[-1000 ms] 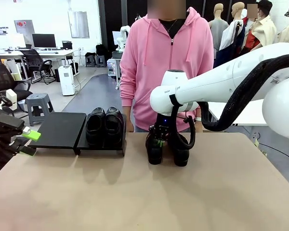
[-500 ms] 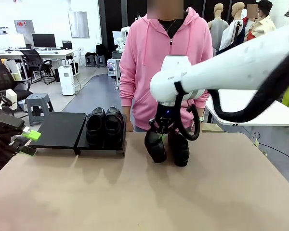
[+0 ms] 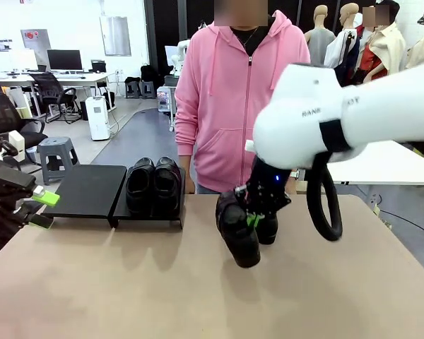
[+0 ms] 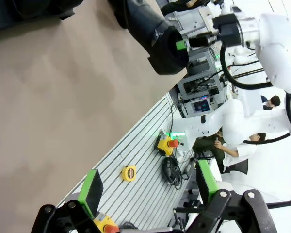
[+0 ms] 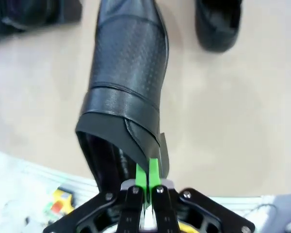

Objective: Organize the shoes by placing them on the stand.
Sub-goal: Pick up one Shoe and place it in the middle of the table.

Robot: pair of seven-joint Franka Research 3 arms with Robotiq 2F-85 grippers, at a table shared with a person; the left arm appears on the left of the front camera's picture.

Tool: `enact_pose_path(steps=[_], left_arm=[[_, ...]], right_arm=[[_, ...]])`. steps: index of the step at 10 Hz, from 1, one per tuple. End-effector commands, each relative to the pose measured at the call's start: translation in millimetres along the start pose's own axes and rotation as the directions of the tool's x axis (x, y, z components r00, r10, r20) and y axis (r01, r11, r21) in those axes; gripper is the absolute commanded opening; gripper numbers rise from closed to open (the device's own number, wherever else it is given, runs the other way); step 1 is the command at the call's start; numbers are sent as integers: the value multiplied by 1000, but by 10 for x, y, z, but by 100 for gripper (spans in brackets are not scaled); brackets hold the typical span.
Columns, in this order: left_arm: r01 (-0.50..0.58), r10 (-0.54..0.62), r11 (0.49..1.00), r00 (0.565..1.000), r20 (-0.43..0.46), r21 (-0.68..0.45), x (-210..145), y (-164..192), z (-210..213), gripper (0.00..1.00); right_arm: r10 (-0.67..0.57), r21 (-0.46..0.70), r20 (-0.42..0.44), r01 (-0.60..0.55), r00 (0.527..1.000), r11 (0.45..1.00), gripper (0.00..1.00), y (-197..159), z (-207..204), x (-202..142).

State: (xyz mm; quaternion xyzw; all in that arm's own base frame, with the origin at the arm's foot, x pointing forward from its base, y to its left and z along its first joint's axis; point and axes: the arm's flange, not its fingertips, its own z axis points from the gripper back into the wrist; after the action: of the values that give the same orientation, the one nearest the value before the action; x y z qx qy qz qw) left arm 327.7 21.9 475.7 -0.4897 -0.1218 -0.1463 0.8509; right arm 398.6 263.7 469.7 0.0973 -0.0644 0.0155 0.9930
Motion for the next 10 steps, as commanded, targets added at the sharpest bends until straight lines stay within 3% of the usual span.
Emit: enact_pose_path(steps=[1, 5, 6, 8, 10], left_arm=[[22, -22, 1000, 1000, 4, -11, -6, 10, 10, 100], [22, -22, 1000, 1000, 4, -11, -6, 10, 10, 100], [22, -22, 1000, 1000, 4, -11, -6, 10, 10, 100], [22, -22, 1000, 1000, 4, -11, -6, 10, 10, 100], [22, -22, 1000, 1000, 4, -11, -6, 10, 10, 100]], right_arm=[[0, 2, -7, 0, 1000, 1000, 0, -102, -105, 114], [-7, -15, -14, 6, 1000, 1000, 0, -55, -120, -70], [31, 39, 29, -32, 999, 999, 0, 164, -118, -246], [114, 201, 15, -114, 993, 973, 0, 606, -240, -773], [98, 278, 37, -105, 994, 955, 0, 1016, -429, -1046]])
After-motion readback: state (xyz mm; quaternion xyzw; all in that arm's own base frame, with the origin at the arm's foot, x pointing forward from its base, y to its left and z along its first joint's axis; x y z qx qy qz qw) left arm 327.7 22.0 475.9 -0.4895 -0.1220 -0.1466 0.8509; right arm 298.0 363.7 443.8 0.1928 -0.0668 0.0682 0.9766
